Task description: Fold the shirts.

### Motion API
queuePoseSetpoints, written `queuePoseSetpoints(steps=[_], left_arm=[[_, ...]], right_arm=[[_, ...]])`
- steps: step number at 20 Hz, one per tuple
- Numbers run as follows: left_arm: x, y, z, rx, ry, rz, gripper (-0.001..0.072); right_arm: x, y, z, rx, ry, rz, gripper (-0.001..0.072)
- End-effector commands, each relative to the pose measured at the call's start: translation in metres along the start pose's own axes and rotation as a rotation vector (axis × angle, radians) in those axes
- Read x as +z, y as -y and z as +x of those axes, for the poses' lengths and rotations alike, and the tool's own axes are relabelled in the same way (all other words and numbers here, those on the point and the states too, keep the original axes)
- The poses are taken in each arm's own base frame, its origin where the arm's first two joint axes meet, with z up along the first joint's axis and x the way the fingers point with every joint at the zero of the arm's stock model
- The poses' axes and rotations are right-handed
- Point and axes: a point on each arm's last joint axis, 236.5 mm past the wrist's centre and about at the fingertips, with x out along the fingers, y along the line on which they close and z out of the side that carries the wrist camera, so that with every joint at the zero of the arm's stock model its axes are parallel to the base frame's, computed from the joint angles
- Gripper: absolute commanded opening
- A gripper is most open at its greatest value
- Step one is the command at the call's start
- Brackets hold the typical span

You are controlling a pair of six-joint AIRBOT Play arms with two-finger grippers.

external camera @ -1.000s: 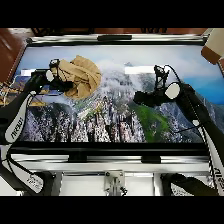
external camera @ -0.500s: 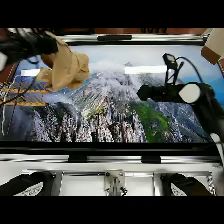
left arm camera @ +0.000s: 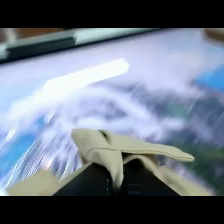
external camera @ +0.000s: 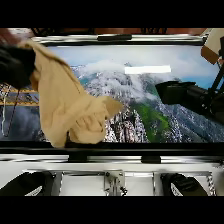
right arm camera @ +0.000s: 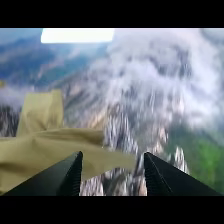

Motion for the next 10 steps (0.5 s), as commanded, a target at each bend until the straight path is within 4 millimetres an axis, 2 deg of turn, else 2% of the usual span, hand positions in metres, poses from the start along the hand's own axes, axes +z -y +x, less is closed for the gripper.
queuePoseSetpoints(steps=[1,2,4,6,8,10], left_arm=[[-0.089,-0.030,0.019,0.130,-0.298,0.059,0.0054],[-0.114,-0.031,0.032,0.133,-0.358,0.068,0.0054],[-0.165,-0.033,0.053,0.136,-0.471,0.087,0.0054],[-0.208,-0.035,0.067,0.137,-0.550,0.103,0.0054],[-0.242,-0.038,0.071,0.140,-0.621,0.112,0.0054],[-0.261,-0.039,0.070,0.148,-0.654,0.096,0.0054]], right_arm=[[-0.060,-0.005,0.021,0.047,-0.278,0.017,0.0623],[-0.077,-0.010,0.037,0.089,-0.359,0.039,0.0668],[-0.113,-0.018,0.076,0.163,-0.511,0.139,0.0668],[-0.153,-0.022,0.108,0.174,-0.658,0.150,0.0668],[-0.196,-0.035,0.133,0.191,-0.806,0.142,0.0668],[-0.233,-0.050,0.149,0.209,-0.919,0.151,0.0668]])
